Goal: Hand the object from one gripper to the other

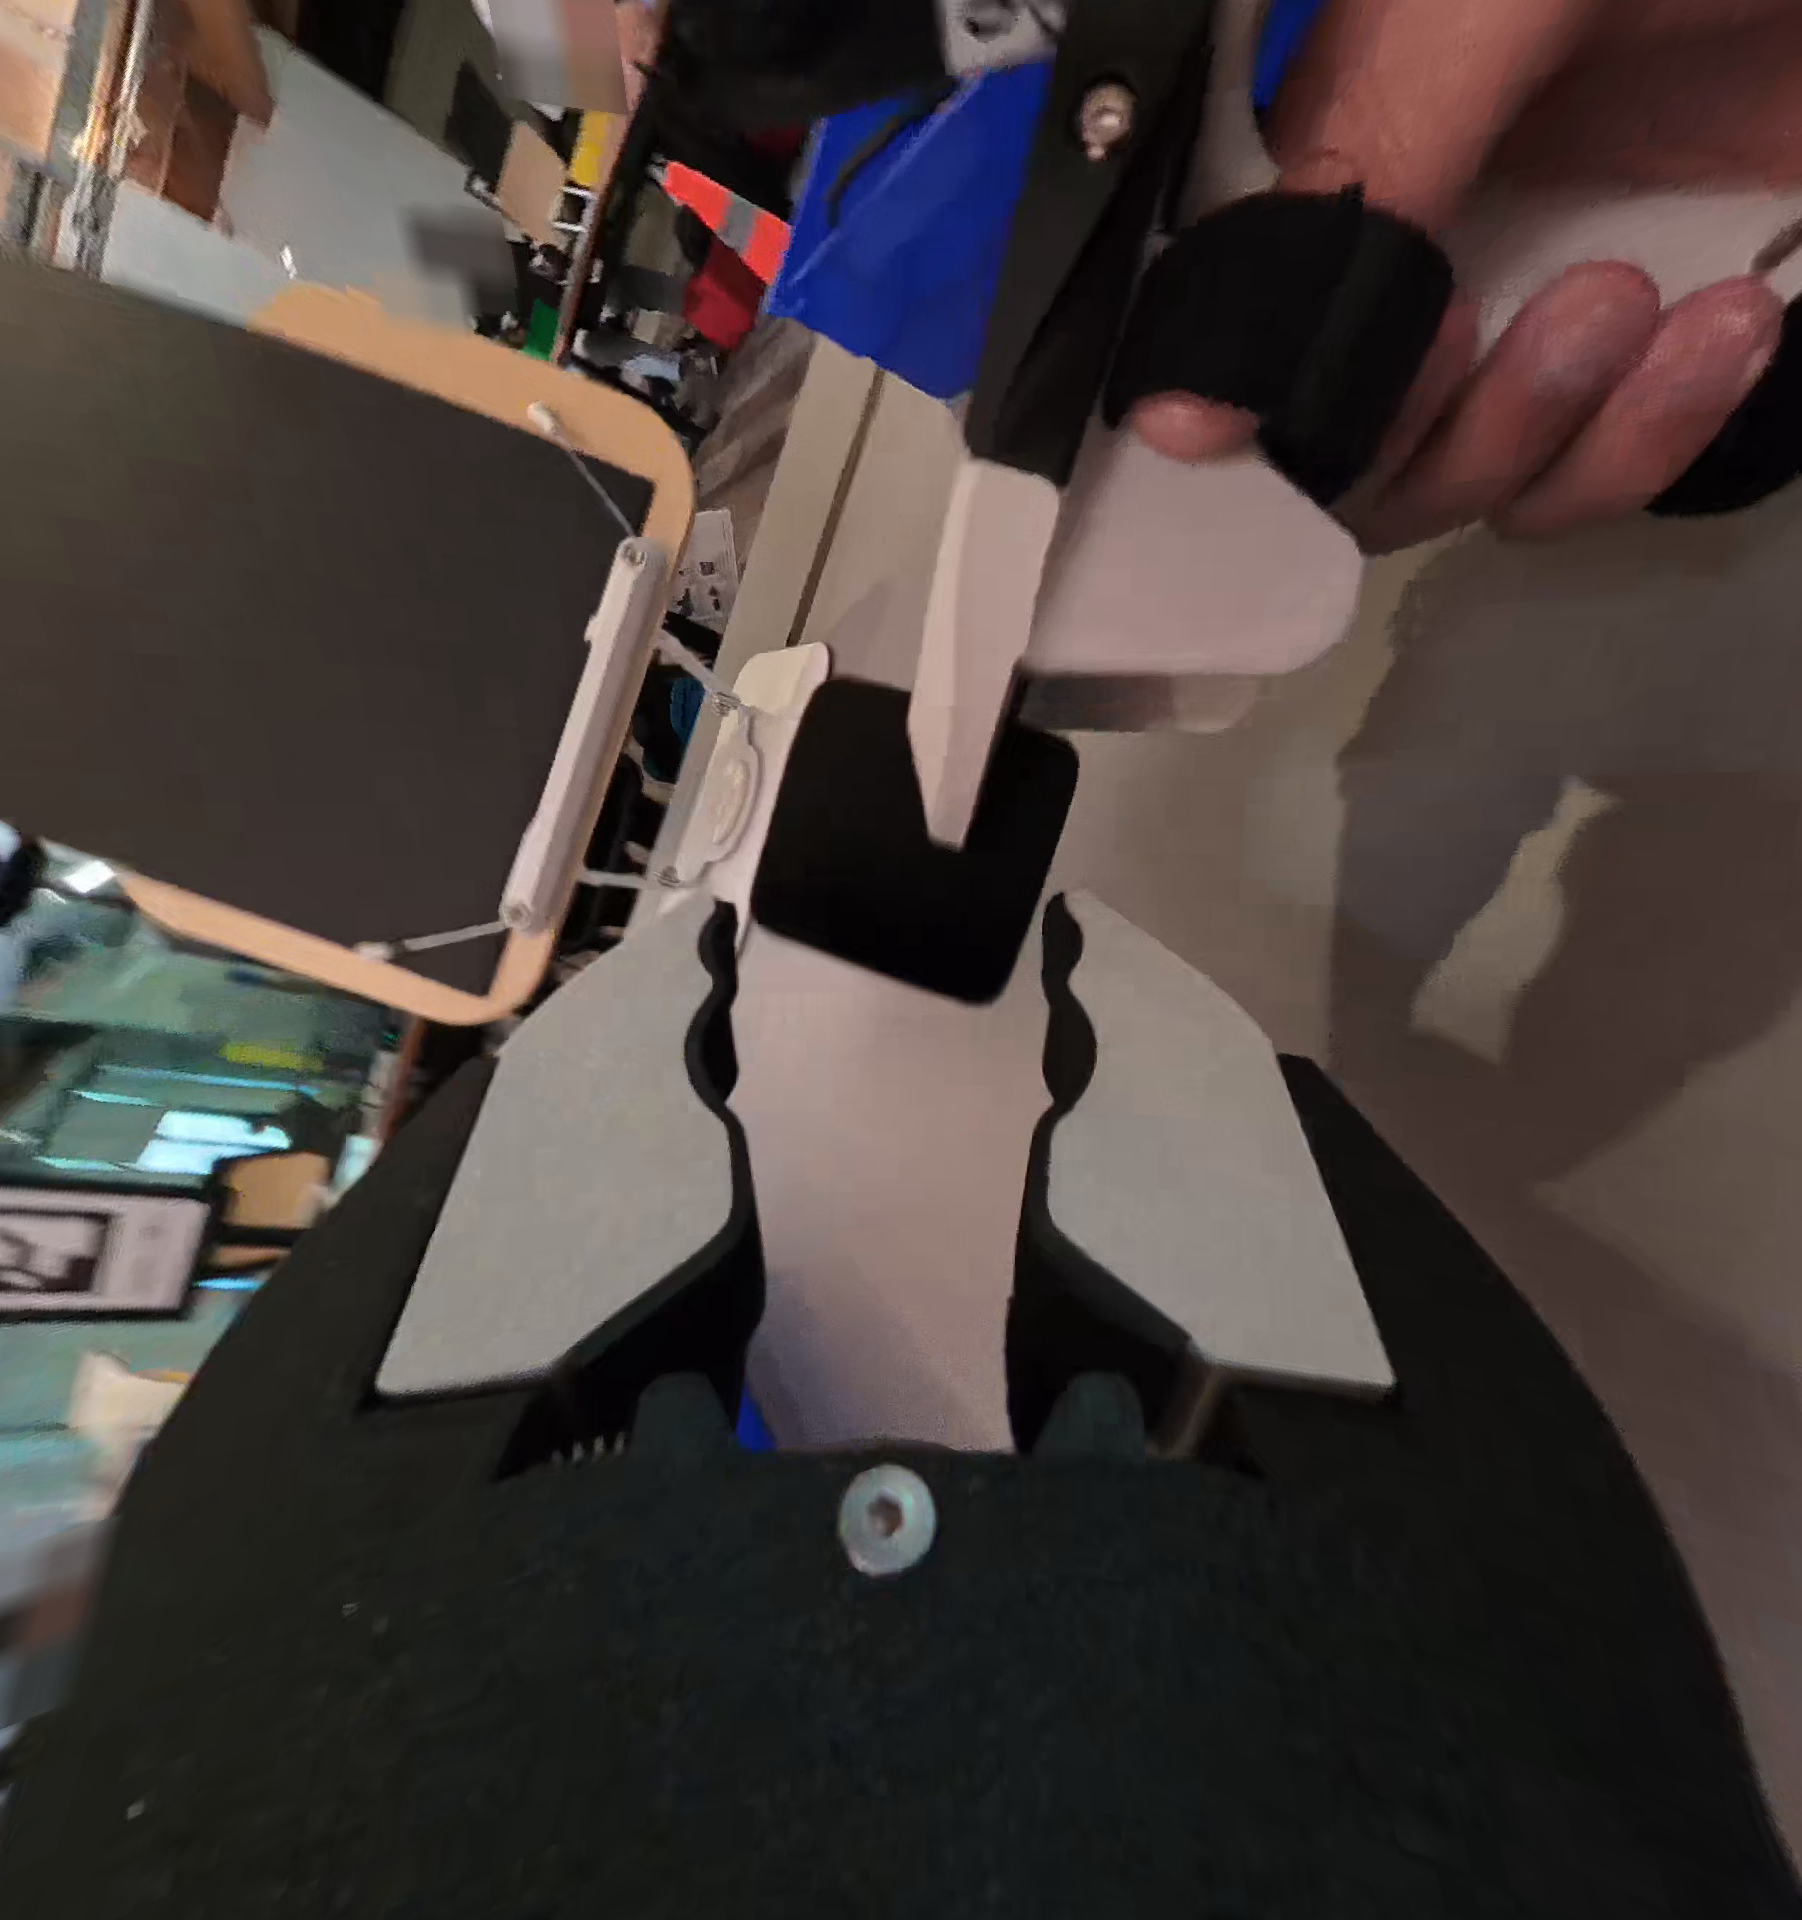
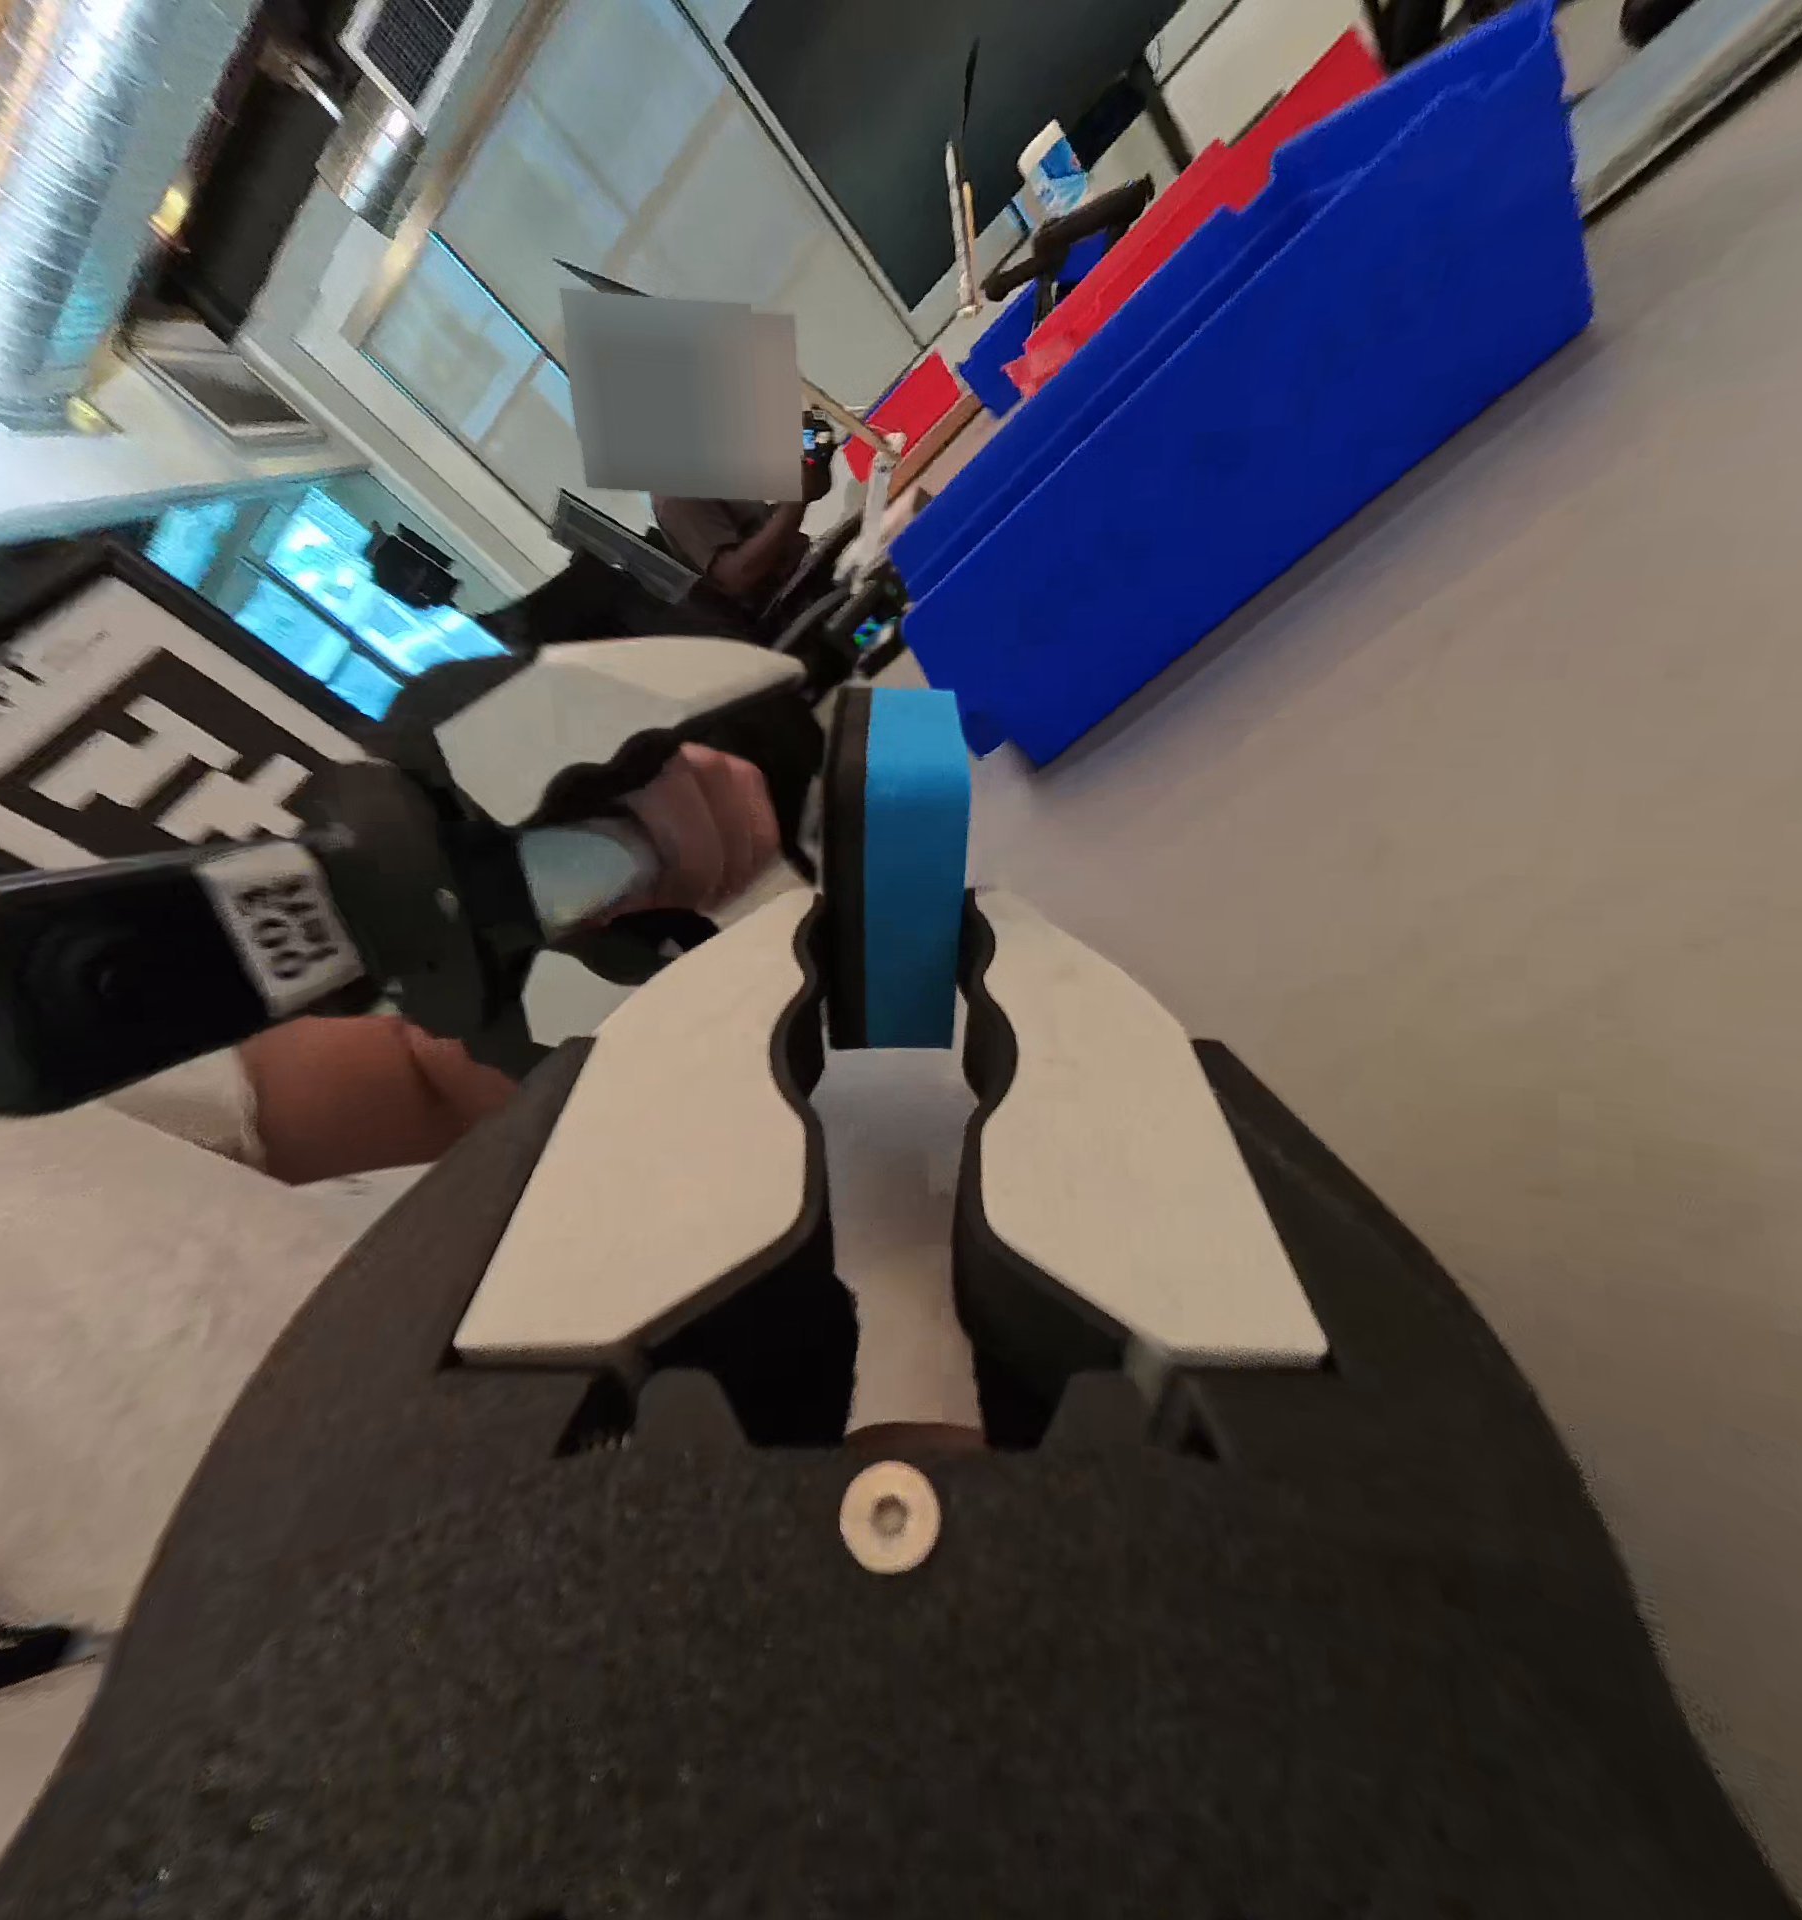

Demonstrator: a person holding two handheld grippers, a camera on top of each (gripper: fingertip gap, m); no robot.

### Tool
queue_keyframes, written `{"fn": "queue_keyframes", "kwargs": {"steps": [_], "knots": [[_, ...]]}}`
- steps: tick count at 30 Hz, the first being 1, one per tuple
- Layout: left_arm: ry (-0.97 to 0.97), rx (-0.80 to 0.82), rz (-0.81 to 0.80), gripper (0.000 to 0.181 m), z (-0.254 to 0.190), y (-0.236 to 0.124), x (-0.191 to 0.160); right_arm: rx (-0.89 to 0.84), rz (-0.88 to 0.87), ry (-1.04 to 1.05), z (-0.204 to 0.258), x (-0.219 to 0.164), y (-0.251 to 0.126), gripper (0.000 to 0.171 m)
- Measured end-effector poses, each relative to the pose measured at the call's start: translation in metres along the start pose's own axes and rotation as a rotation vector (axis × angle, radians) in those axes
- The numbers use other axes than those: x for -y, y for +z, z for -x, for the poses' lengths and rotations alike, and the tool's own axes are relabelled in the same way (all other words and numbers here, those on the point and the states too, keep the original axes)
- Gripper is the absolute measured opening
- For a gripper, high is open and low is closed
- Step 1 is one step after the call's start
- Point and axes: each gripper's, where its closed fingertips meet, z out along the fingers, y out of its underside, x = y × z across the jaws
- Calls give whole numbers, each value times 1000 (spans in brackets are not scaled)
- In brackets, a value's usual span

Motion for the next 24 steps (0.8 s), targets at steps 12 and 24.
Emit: {"fn": "queue_keyframes", "kwargs": {"steps": [12,24], "knots": [[-514,-152,-379,72,-12,-43,17,566,196,565,53,-23,-3,23],[-494,-209,-320,61,-25,-36,8,493,232,509,48,-38,8,44]]}}
